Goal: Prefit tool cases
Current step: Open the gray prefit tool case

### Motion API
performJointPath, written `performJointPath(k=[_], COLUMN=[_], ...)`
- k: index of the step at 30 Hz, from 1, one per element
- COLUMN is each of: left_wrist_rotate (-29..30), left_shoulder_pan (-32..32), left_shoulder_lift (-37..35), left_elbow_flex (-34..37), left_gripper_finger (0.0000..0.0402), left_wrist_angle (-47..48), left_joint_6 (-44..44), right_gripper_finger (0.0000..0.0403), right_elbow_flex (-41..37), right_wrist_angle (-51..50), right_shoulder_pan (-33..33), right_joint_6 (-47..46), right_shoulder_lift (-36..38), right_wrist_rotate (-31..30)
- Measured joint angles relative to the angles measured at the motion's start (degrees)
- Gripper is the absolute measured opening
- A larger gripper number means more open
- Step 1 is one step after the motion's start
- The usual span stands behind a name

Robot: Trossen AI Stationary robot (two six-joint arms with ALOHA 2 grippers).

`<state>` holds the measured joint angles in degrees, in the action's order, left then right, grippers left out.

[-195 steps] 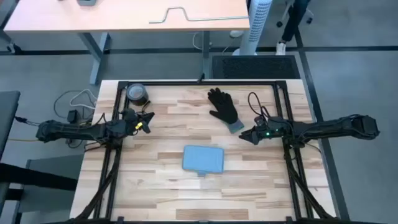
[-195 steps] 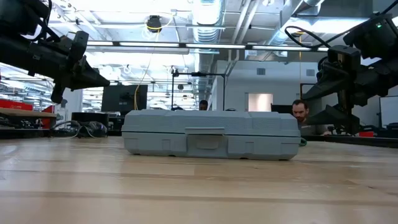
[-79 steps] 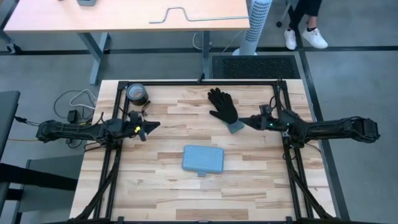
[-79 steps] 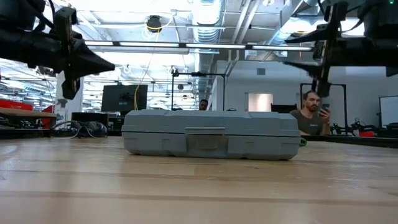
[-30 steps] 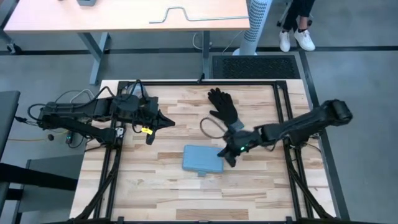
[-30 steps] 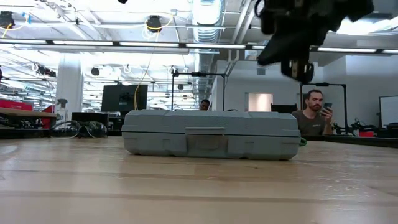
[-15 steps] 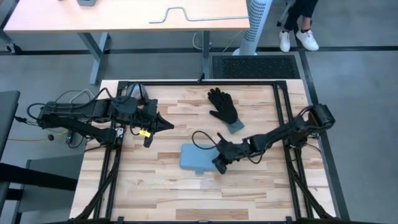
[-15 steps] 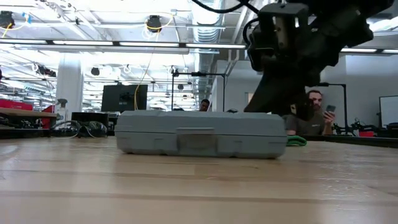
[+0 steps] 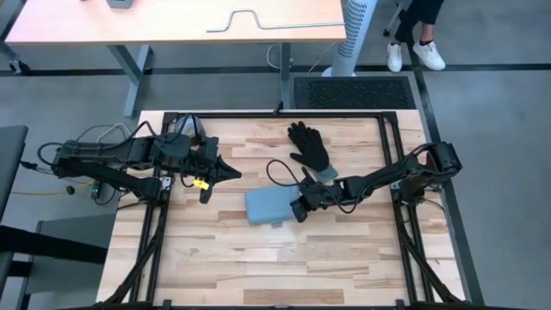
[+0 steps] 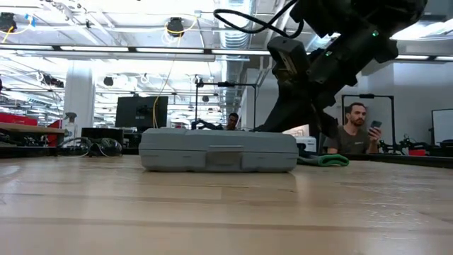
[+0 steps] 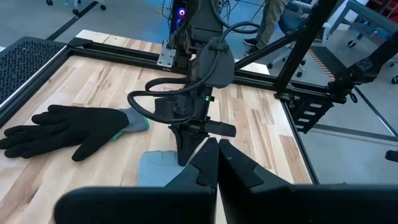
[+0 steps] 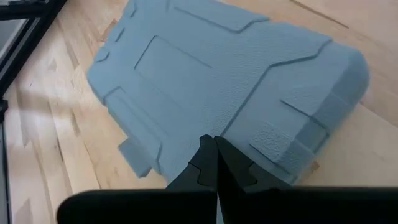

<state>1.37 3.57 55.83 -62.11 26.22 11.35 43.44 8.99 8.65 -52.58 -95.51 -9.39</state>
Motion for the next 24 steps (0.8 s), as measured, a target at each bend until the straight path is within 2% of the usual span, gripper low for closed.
performJointPath(k=[4,7,11,15,20,24], left_wrist_rotate=[0.1,1.9,9.8,15.3,20.0,25.6], left_shoulder_pan=[0.3,3.2,9.1,14.5,16.7,13.3], left_shoulder_lift=[0.0,-0.1,0.0,0.1,2.2,4.2], left_elbow_flex=[0.1,2.7,10.3,21.2,32.7,35.3], left_gripper_finger=[0.0,0.0,0.0,0.0,0.0,0.0], left_wrist_angle=[0.1,-0.3,-0.5,-8.7,-19.4,-19.8], left_joint_6=[2.8,6.3,13.3,24.0,32.7,27.6], right_gripper_finger=[0.0,0.0,0.0,0.0,0.0,0.0], right_elbow_flex=[-0.3,-0.1,-0.1,-0.1,-0.1,-0.1], right_wrist_angle=[0.7,-0.9,-10.9,-17.4,-15.2,-8.2], right_shoulder_pan=[1.4,3.8,7.0,9.1,10.2,12.4], right_joint_6=[0.3,0.2,-2.7,-7.1,-10.3,-13.3], right_shoulder_lift=[2.7,7.4,10.8,11.1,8.9,5.3], right_wrist_rotate=[0.5,-1.2,-6.2,-8.5,-8.6,-8.6])
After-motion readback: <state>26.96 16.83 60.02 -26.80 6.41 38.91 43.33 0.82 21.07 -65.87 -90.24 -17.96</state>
